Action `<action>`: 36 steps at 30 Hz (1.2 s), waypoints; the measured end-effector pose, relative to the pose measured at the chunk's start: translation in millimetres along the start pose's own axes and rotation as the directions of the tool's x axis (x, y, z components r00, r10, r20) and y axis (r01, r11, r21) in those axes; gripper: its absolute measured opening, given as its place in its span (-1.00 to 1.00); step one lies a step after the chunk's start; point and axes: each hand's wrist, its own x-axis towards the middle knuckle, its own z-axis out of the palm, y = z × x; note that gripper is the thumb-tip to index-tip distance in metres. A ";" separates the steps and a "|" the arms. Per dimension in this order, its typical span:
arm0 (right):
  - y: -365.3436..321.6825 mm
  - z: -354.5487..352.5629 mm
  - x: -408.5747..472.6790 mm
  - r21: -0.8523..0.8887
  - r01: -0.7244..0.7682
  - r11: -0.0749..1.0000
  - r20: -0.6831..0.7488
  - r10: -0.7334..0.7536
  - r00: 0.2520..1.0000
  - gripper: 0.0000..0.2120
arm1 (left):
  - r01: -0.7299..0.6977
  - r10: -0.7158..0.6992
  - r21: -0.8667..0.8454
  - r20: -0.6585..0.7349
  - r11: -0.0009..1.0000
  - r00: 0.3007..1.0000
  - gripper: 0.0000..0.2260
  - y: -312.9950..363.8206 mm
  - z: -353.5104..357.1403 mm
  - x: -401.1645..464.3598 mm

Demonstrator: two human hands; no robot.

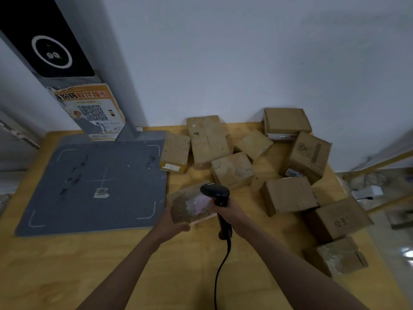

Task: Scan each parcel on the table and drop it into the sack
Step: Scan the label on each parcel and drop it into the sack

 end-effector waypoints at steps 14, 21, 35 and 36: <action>62.8 12.8 -157.9 0.022 -0.017 1.000 -0.058 0.019 0.998 -0.92 | -0.139 0.139 0.002 0.011 0.990 0.990 -0.21 -53.5 32.6 -112.0; 115.3 23.0 -219.3 0.049 -0.094 0.994 -0.134 0.100 0.986 -0.76 | -0.136 0.136 -0.015 -0.005 0.991 0.991 -0.34 -89.2 65.2 -156.4; 109.0 14.1 -218.1 0.037 -0.139 0.990 -0.182 0.144 0.973 -0.94 | -0.100 0.096 0.164 0.029 0.981 0.995 -0.10 -91.7 78.9 -144.8; 107.6 13.1 -214.8 0.029 -0.149 0.988 -0.181 0.151 0.972 -0.91 | -0.114 0.108 0.203 0.039 0.972 0.993 -0.06 -92.1 80.9 -142.7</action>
